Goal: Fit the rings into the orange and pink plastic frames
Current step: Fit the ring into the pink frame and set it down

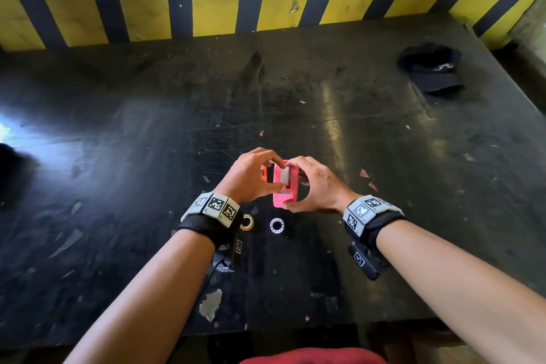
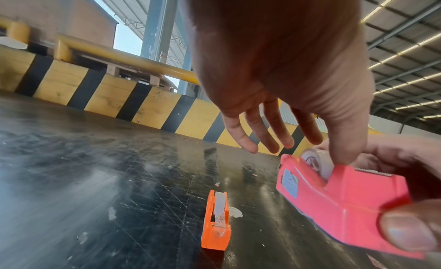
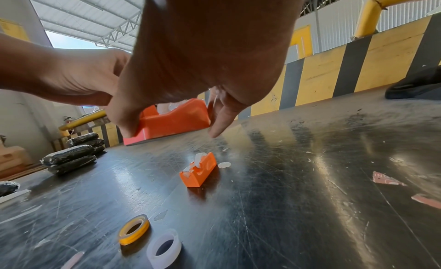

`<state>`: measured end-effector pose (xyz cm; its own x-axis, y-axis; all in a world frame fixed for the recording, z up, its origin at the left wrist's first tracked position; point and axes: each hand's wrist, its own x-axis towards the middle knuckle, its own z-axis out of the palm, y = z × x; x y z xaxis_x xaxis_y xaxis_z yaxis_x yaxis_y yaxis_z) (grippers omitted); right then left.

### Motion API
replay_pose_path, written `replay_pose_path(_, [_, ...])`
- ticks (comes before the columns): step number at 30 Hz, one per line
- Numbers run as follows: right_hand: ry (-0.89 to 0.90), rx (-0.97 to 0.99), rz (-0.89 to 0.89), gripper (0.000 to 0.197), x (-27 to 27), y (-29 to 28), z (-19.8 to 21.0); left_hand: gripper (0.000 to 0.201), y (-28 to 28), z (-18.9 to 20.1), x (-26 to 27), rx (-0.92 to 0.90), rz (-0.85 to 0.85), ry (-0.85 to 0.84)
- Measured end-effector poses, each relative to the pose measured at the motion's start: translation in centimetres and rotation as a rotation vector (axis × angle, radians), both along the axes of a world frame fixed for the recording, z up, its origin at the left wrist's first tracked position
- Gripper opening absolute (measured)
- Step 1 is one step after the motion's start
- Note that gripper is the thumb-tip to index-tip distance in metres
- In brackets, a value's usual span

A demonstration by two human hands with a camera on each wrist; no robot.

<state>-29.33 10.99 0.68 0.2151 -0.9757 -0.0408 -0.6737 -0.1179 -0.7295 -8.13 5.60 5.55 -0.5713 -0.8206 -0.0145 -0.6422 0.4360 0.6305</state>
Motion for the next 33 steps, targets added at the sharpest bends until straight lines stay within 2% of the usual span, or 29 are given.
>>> replay_pose_path(8, [-0.021, -0.012, -0.018, 0.082, -0.1, 0.7, 0.1, 0.024, 0.7, 0.2, -0.6, -0.104, 0.000, -0.043])
replay_pose_path(14, [-0.022, -0.016, -0.020, 0.087, -0.2, 1.1, 0.1, 0.011, 1.2, 0.4, -0.8, -0.139, -0.041, -0.052])
replay_pose_path(21, [0.010, -0.007, -0.012, 0.086, -0.3, 1.2, -0.1, 0.009, 1.8, 0.5, -0.9, -0.073, -0.051, -0.085])
replay_pose_path(29, [0.015, 0.026, 0.000, 0.080, -0.3, 1.1, -0.8, 0.006, 2.0, 0.2, 0.4, 0.045, -0.140, -0.095])
replay_pose_path(33, [-0.023, 0.029, -0.026, 0.075, -0.4, 0.7, -0.7, 0.005, 2.3, 0.2, 0.6, 0.020, -0.196, -0.082])
